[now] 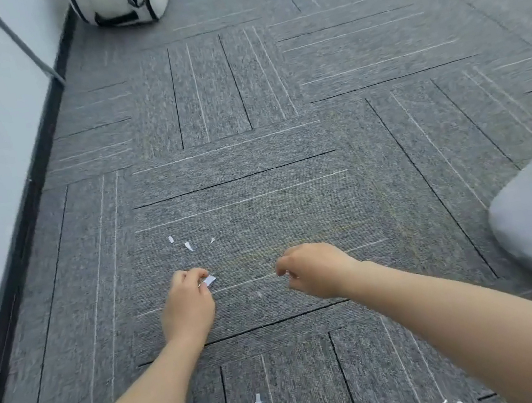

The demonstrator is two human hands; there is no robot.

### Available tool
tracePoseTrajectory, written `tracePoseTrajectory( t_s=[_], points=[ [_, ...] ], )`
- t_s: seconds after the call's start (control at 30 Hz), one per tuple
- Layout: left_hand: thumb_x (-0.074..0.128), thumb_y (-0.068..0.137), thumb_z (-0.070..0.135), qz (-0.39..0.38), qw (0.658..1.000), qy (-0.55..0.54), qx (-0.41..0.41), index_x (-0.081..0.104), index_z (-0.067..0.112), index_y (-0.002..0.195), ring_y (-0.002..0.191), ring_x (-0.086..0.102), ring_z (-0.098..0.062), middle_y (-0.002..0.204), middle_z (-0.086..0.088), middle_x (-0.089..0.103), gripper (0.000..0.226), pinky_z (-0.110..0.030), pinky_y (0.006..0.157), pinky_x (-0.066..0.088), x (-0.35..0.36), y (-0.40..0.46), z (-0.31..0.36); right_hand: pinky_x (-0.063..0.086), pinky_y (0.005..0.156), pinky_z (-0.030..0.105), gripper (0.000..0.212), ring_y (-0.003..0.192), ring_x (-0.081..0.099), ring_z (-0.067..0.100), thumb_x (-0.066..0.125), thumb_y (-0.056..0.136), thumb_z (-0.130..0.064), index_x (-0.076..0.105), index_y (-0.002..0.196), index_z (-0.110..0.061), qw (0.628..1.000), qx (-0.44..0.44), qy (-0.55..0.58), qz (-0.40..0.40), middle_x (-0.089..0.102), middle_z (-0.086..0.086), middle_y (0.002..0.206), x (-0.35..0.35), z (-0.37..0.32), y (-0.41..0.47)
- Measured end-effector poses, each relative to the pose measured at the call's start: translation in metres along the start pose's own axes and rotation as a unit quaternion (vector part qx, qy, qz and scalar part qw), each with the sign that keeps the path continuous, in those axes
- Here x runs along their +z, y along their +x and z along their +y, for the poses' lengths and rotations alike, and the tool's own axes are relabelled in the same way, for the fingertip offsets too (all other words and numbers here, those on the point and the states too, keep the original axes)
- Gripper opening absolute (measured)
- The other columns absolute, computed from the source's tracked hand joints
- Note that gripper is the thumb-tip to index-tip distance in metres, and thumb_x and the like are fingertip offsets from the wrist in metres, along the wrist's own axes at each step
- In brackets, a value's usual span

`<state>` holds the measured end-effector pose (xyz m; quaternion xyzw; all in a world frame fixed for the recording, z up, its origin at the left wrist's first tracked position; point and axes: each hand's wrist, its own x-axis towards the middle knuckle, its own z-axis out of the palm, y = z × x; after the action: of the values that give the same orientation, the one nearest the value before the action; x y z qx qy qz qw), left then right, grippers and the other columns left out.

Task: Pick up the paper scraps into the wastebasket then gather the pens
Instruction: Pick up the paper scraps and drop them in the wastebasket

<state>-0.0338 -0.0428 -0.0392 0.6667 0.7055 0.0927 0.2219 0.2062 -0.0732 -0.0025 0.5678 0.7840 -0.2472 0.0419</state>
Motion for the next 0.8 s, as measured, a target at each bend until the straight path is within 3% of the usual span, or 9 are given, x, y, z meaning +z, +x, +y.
tracePoseTrajectory(
  t_s=[0.17,0.33,0.53,0.63,0.73,0.8],
  points=[
    [0.049,0.095,0.029,-0.003,0.998,0.008,-0.058,0.048,0.022,0.129,0.076,0.056,-0.016,0.122,-0.001,0.046,0.035,-0.031,0.064,0.043,-0.003,-0.012,-0.043,0.053,0.075,0.038,0.034,0.101,0.061,0.025,0.056,0.094,-0.036,0.053,0.122,-0.017,0.998,-0.028,-0.043,-0.027,0.059,0.003,0.116,0.030,-0.026,0.028],
    [0.054,0.090,0.043,-0.017,0.998,-0.016,-0.059,0.045,0.028,0.133,0.086,0.056,-0.013,0.120,0.004,0.047,0.046,-0.031,0.068,0.047,0.004,-0.002,-0.045,0.053,0.074,0.039,0.024,0.090,0.059,0.024,0.059,0.092,-0.032,0.055,0.107,-0.013,0.998,-0.026,0.001,-0.059,0.057,0.004,0.103,0.038,-0.033,0.049],
    [0.057,0.088,0.047,-0.029,0.999,0.004,-0.021,0.052,0.035,0.120,0.085,0.055,-0.011,0.108,0.009,0.047,0.035,-0.028,0.062,0.045,0.008,0.011,-0.036,0.051,0.076,0.036,0.007,0.089,0.057,0.020,0.055,0.096,-0.021,0.056,0.092,-0.015,0.997,-0.037,0.012,-0.074,0.056,0.001,0.101,0.044,-0.035,0.059],
    [0.059,0.088,0.043,-0.035,0.999,0.001,0.003,0.057,0.032,0.100,0.082,0.052,-0.012,0.100,0.009,0.047,0.016,-0.029,0.060,0.043,0.012,0.017,-0.028,0.050,0.071,0.035,0.006,0.083,0.055,0.020,0.051,0.097,-0.019,0.053,0.093,-0.015,0.997,-0.029,0.018,-0.073,0.054,0.002,0.100,0.046,-0.036,0.060],
    [0.057,0.091,0.036,-0.030,0.999,0.014,0.005,0.058,0.026,0.084,0.080,0.050,-0.012,0.092,0.008,0.049,0.012,-0.030,0.061,0.039,0.016,0.024,-0.018,0.051,0.069,0.035,0.011,0.079,0.057,0.020,0.048,0.094,-0.012,0.051,0.084,-0.015,0.994,0.024,0.103,-0.007,0.059,0.000,0.088,0.036,-0.033,0.070],
    [0.054,0.093,0.033,-0.033,0.999,0.017,0.003,0.055,0.023,0.082,0.081,0.052,-0.013,0.090,0.007,0.050,0.015,-0.032,0.065,0.043,0.017,0.027,-0.015,0.053,0.069,0.035,0.010,0.077,0.059,0.021,0.048,0.094,-0.010,0.057,0.089,-0.012,0.987,0.054,0.143,0.049,0.064,0.002,0.085,0.026,-0.033,0.085]
  ],
)
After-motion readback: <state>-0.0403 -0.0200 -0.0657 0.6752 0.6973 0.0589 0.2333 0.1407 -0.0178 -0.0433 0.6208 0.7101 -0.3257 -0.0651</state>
